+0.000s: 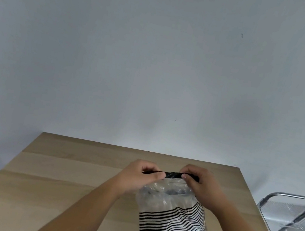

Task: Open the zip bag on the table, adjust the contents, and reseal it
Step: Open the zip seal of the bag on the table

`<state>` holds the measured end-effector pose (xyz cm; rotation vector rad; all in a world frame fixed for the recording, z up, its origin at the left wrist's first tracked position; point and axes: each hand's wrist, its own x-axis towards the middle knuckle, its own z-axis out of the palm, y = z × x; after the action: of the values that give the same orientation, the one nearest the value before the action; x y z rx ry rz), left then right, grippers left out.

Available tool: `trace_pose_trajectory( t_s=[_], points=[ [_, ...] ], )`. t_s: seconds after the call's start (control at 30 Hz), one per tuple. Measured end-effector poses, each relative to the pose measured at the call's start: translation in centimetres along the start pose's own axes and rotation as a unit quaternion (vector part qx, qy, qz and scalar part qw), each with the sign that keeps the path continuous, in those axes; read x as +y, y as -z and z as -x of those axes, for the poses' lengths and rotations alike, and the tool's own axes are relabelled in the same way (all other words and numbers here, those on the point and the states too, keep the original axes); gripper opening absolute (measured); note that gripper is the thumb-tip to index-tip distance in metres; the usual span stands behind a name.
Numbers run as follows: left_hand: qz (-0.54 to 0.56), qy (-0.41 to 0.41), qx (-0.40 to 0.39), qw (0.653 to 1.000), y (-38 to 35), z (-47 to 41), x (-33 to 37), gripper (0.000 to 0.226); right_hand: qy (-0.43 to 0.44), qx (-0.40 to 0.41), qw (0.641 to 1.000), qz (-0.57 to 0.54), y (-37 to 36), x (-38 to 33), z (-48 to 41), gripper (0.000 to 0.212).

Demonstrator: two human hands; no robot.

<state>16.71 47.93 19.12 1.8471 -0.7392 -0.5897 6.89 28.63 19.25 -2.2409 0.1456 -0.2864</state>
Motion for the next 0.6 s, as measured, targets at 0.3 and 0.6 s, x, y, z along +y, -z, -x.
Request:
trace_pose_trajectory(
  t_s=[0.3,0.6],
  points=[
    [-0.001,-0.055,0.057,0.997,0.3,-0.4,-0.1,0.029,-0.004,-0.015,0.998,0.066,1.1,0.3,0.9,0.018],
    [0.1,-0.037,0.008,0.994,0.7,0.3,-0.2,0.02,0.011,0.142,0.988,0.061,0.2,2.4,0.9,0.035]
  ],
)
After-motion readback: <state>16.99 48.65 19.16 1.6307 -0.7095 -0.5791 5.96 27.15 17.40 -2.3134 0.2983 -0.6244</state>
